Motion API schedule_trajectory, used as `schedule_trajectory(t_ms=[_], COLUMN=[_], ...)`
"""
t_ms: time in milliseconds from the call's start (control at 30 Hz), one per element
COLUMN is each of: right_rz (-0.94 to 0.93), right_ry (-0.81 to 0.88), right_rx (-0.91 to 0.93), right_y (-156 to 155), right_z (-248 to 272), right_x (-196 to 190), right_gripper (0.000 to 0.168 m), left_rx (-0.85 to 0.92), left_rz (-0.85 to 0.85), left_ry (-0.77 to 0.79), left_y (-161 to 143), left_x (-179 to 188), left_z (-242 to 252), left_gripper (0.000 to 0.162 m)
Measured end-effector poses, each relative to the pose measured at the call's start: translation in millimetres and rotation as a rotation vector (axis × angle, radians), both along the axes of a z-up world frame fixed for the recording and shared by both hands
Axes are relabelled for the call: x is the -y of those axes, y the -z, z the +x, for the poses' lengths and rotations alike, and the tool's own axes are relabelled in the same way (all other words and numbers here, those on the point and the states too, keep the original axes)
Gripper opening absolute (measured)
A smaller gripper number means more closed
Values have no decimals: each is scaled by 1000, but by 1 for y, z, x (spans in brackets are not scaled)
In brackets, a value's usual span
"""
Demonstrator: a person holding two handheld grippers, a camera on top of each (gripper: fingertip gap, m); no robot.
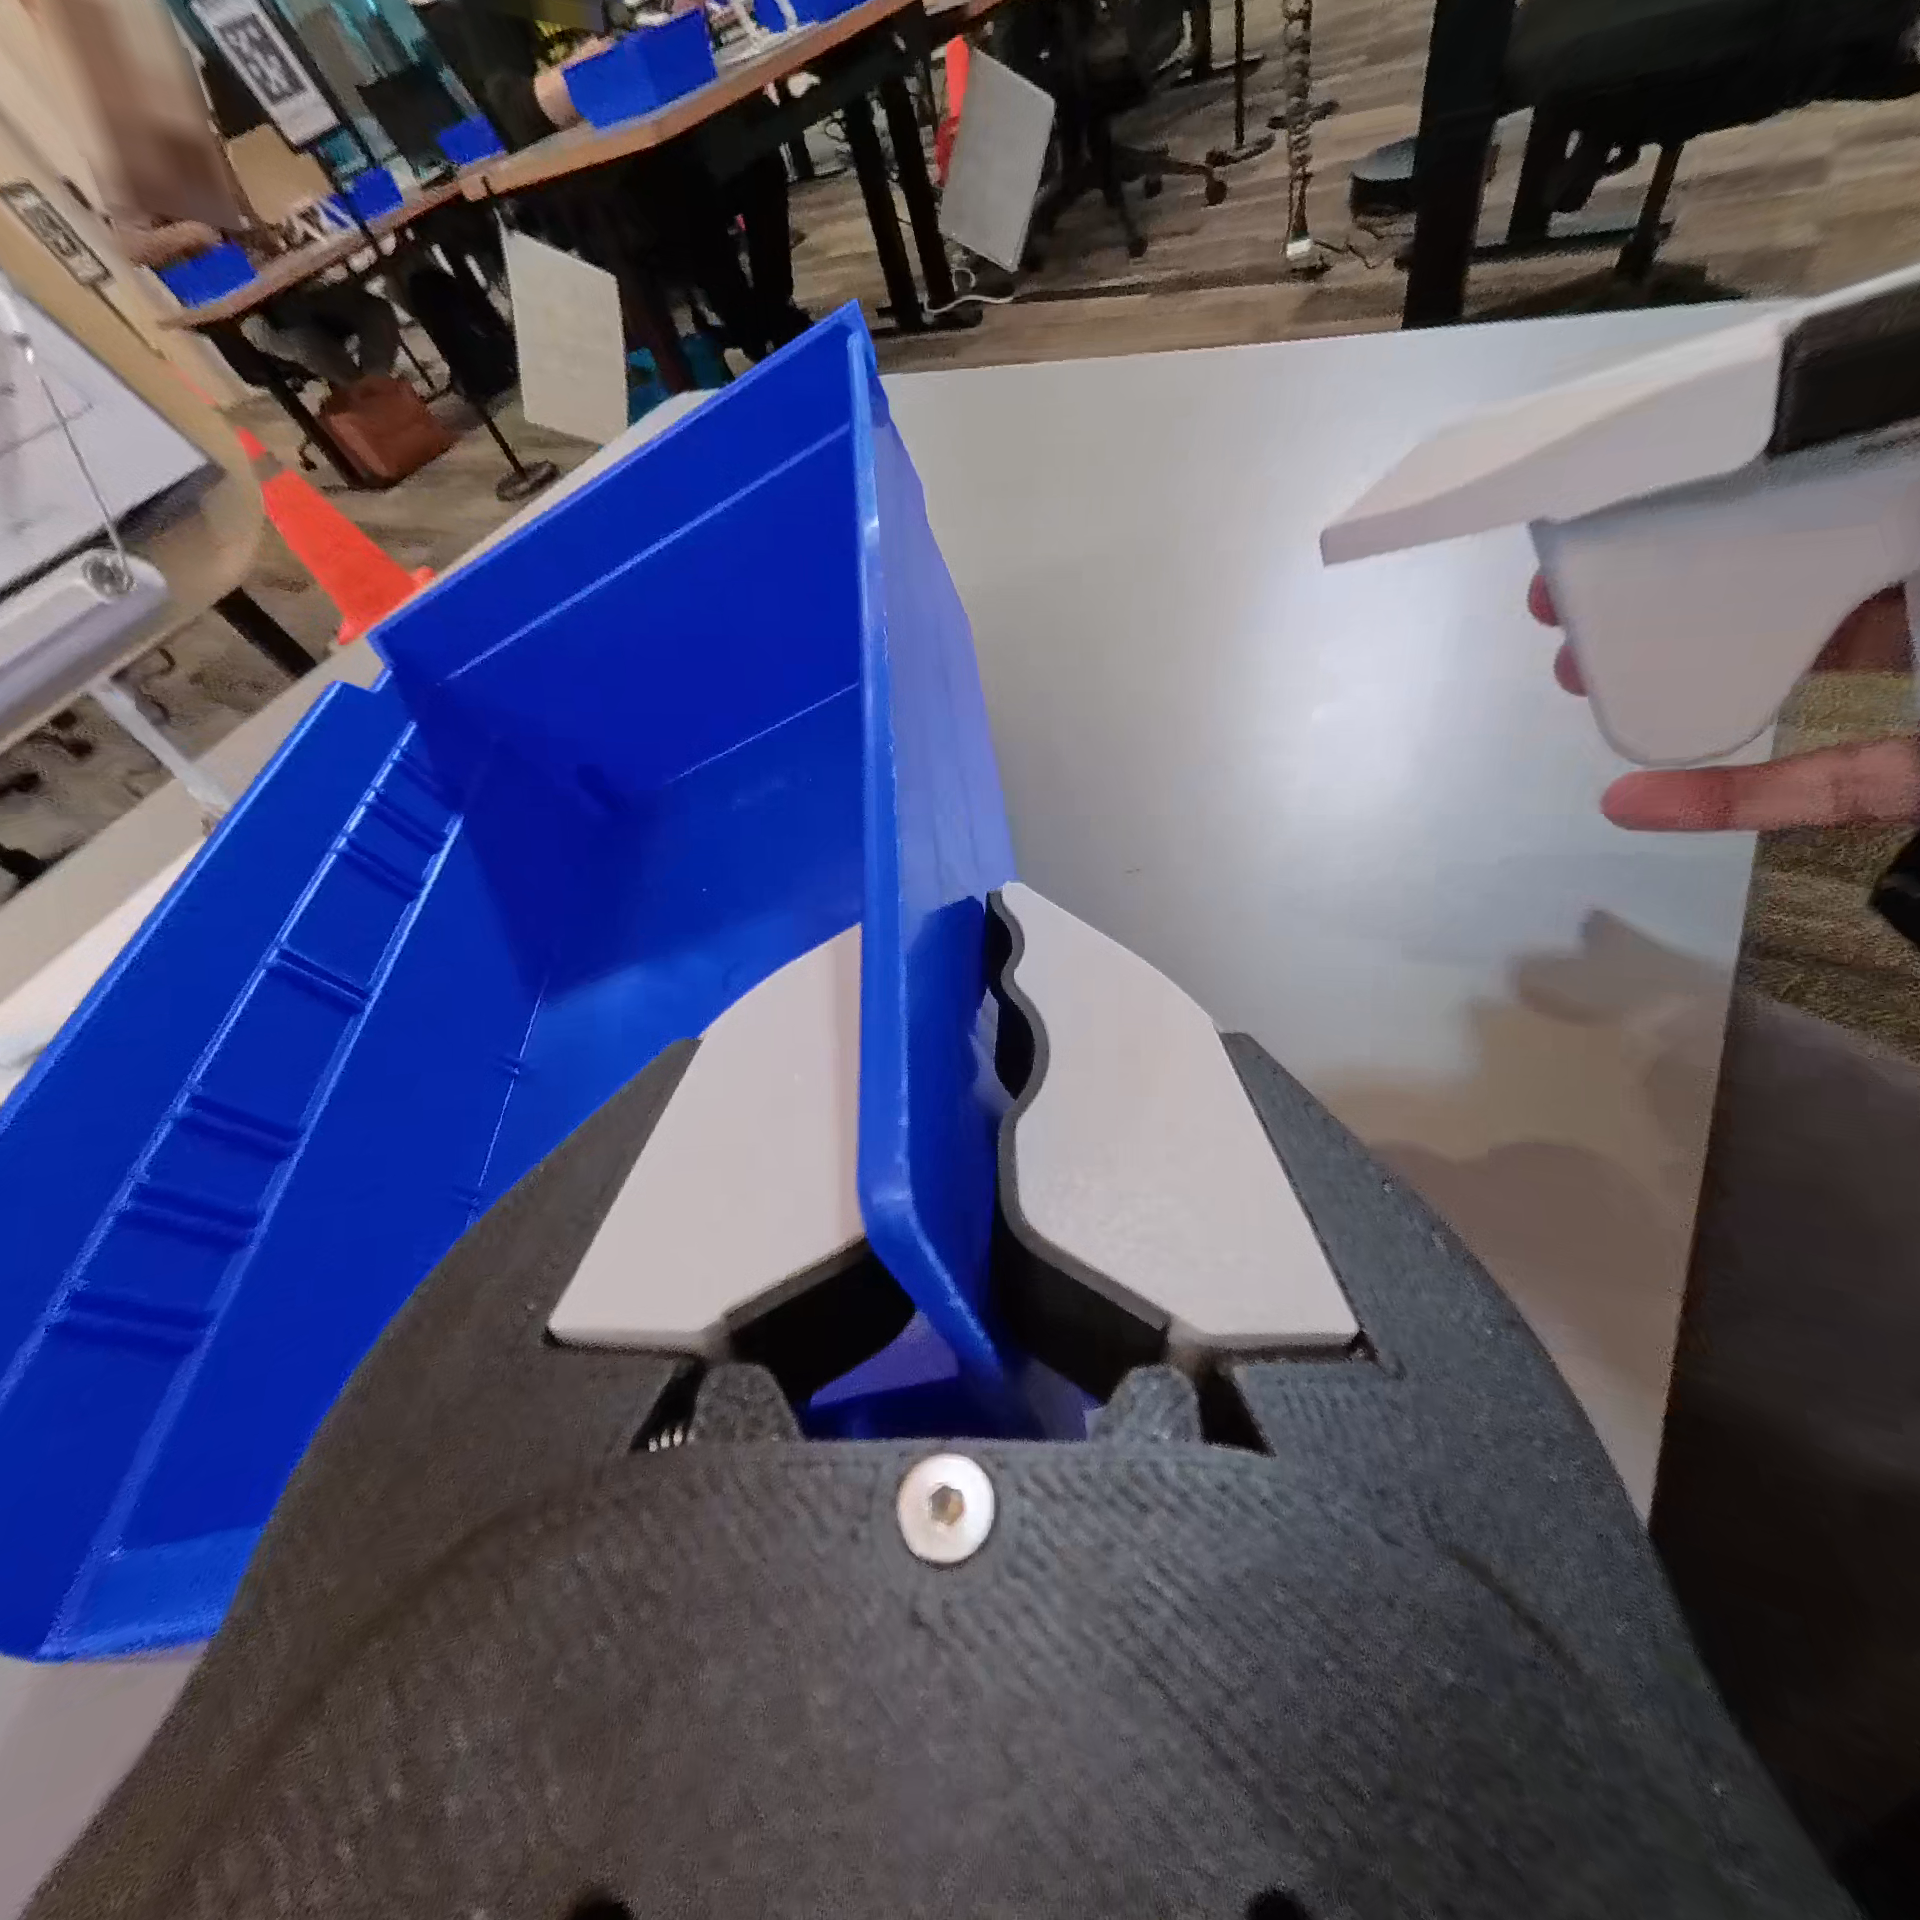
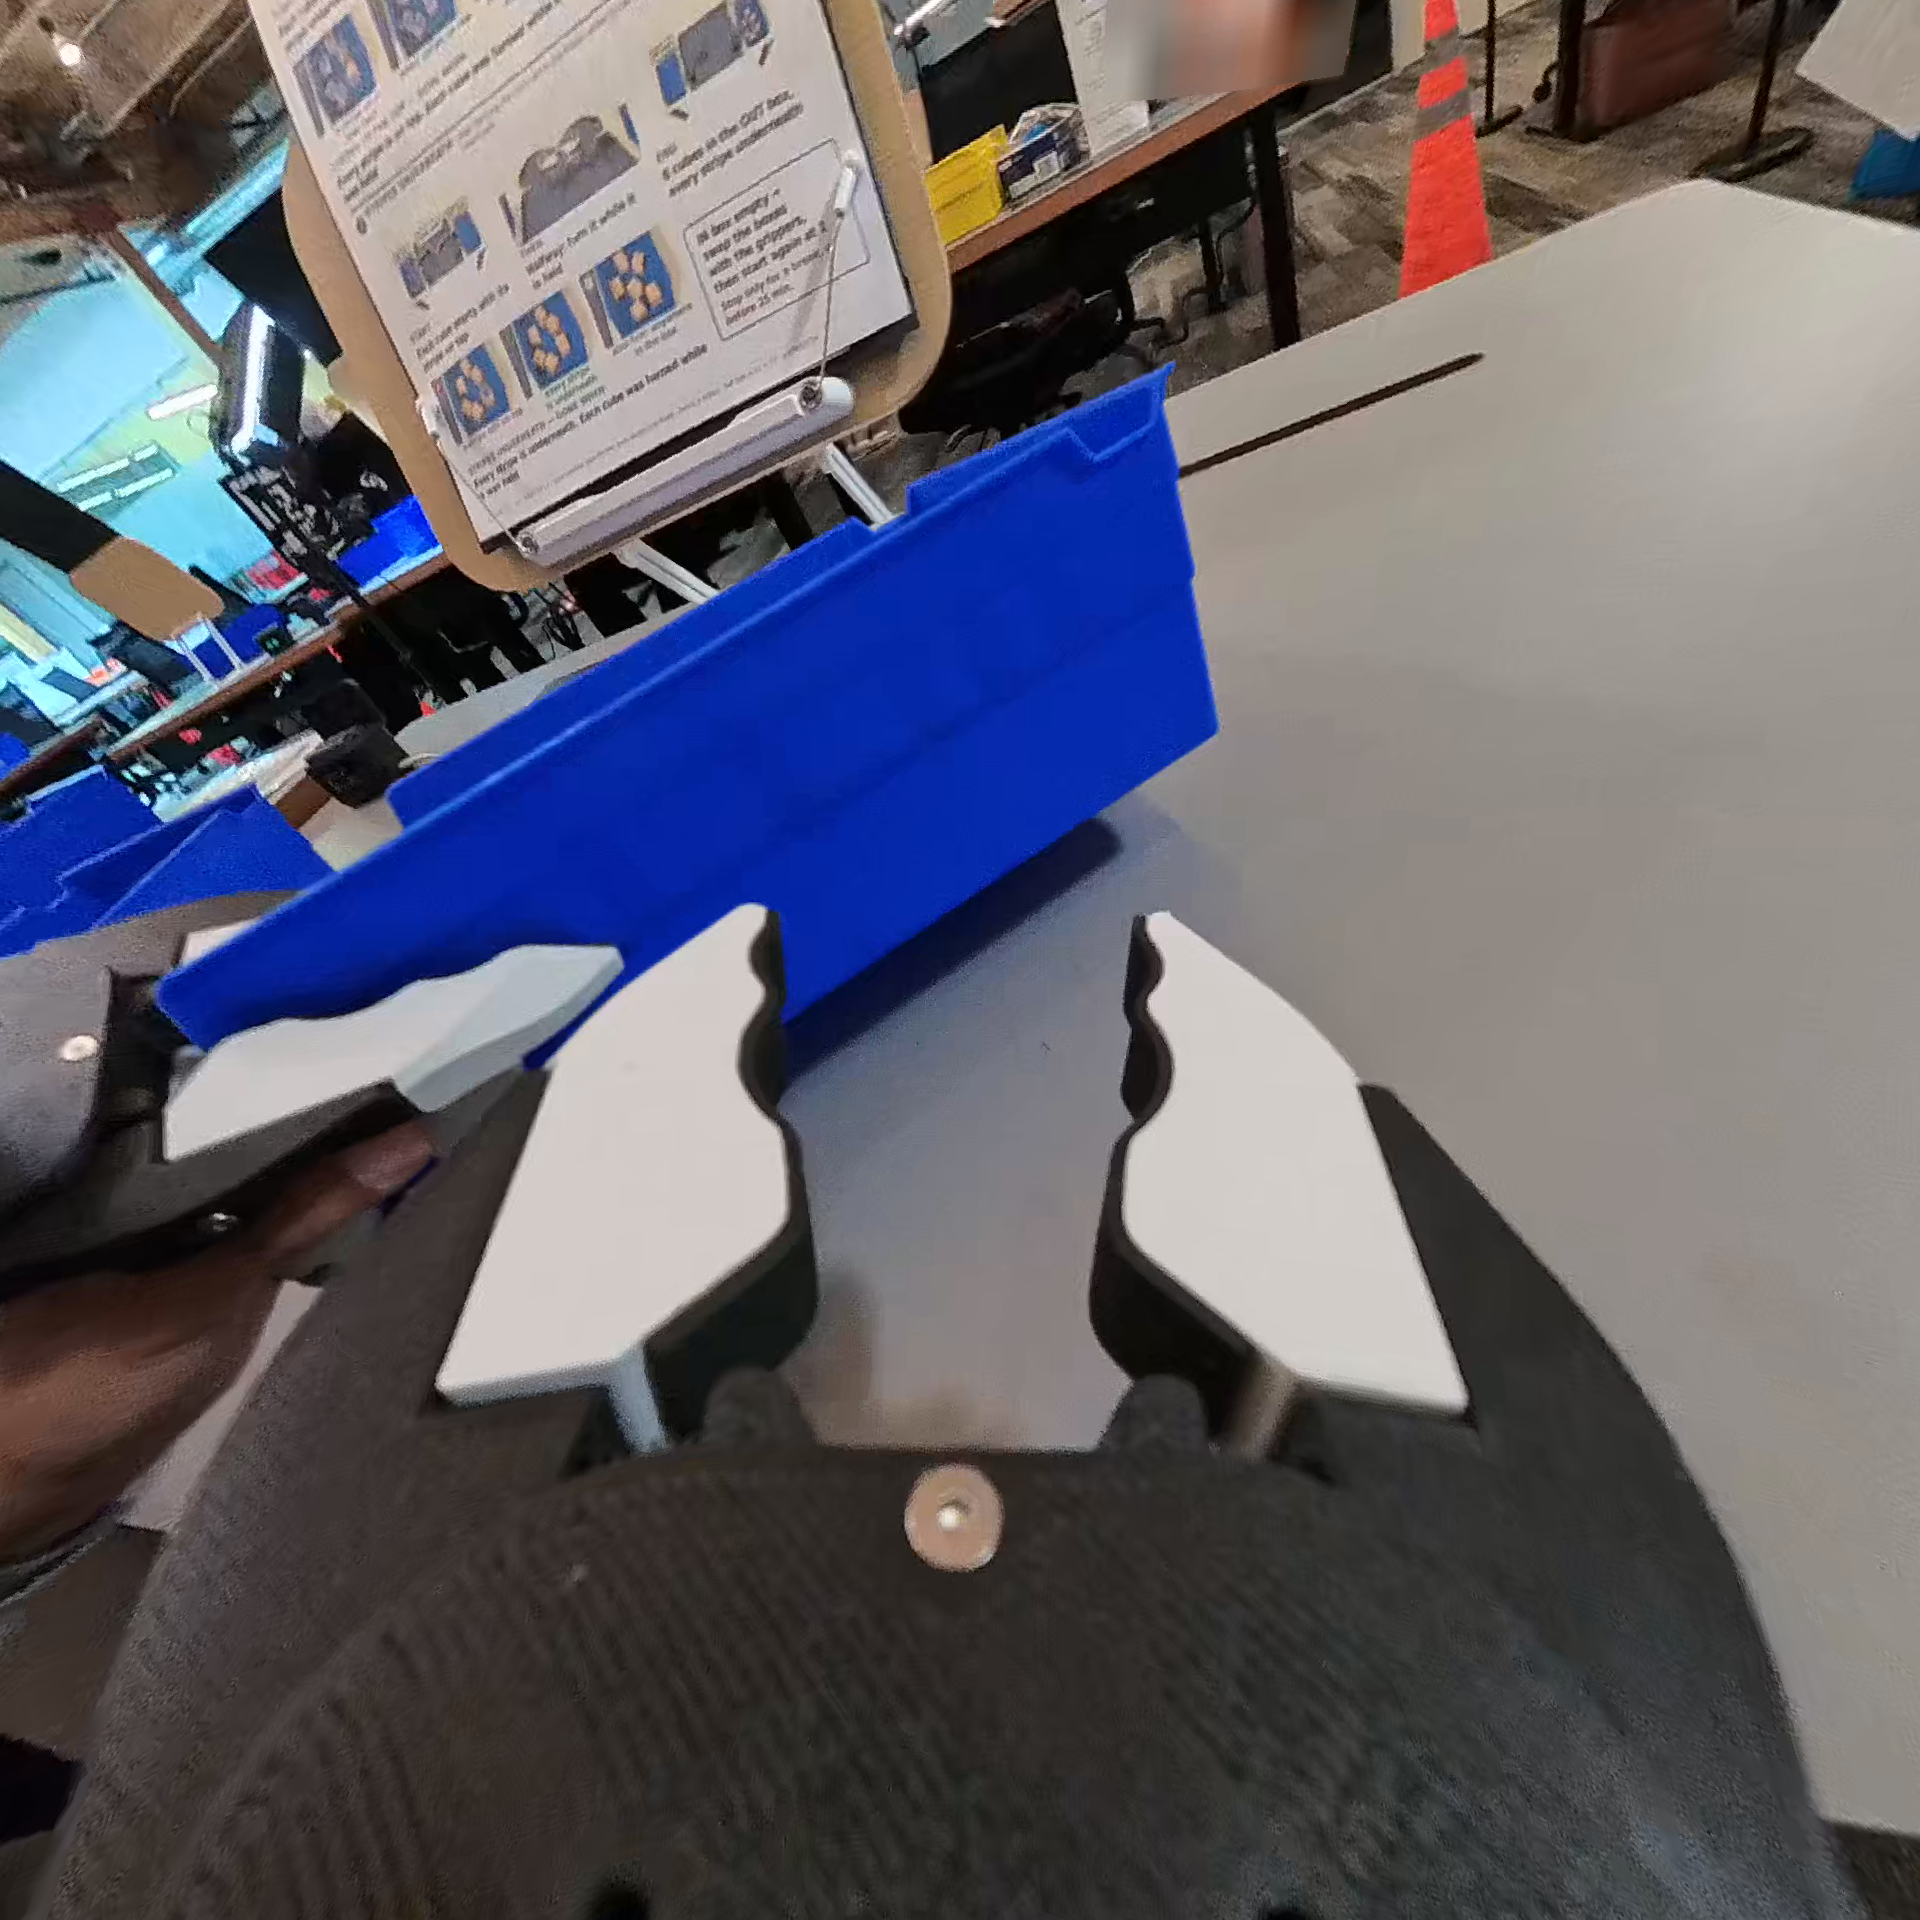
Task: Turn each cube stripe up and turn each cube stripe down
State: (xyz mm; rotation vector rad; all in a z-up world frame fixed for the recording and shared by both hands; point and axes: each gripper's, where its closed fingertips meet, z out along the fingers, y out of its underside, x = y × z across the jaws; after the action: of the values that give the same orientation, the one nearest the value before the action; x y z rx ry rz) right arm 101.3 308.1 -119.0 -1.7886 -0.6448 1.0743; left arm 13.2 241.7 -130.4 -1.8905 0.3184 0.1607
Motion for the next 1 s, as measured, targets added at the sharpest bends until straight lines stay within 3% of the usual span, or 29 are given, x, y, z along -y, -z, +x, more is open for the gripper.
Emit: schedule_trajectory(t_ms=[300, 433, 567, 667, 800, 900, 1000], right_rz=[-69, -42, -55, -56, 71, 145, 128], right_ry=[-43, -79, -95, -114, -45, -24, -66], right_rx=[-29, -59, -73, -85, -71, -13, 33], right_y=[7, -2, -5, -12, -30, -25, -15], right_z=[-7, -11, -13, -16, -17, -25, -37], right_x=[8, 20, 23, 29, 42, 62, 78], right_gripper=[67, 67, 72, 76, 67, 77, 86], left_rx=[-191, -186, -253, -280, -271, -210, -175], left_rz=[-23, -32, -5, 117, 279, 208, 197], left_ry=[44, 45, 90, 111, 165, 171, 150], left_y=[34, 41, 37, 11, -20, -7, -7], left_x=[-18, -22, -7, 15, 39, 46, 53], left_z=[28, 38, 44, 44, 45, 37, 25], left_gripper=[10, 10, 30, 40, 54, 71, 77])
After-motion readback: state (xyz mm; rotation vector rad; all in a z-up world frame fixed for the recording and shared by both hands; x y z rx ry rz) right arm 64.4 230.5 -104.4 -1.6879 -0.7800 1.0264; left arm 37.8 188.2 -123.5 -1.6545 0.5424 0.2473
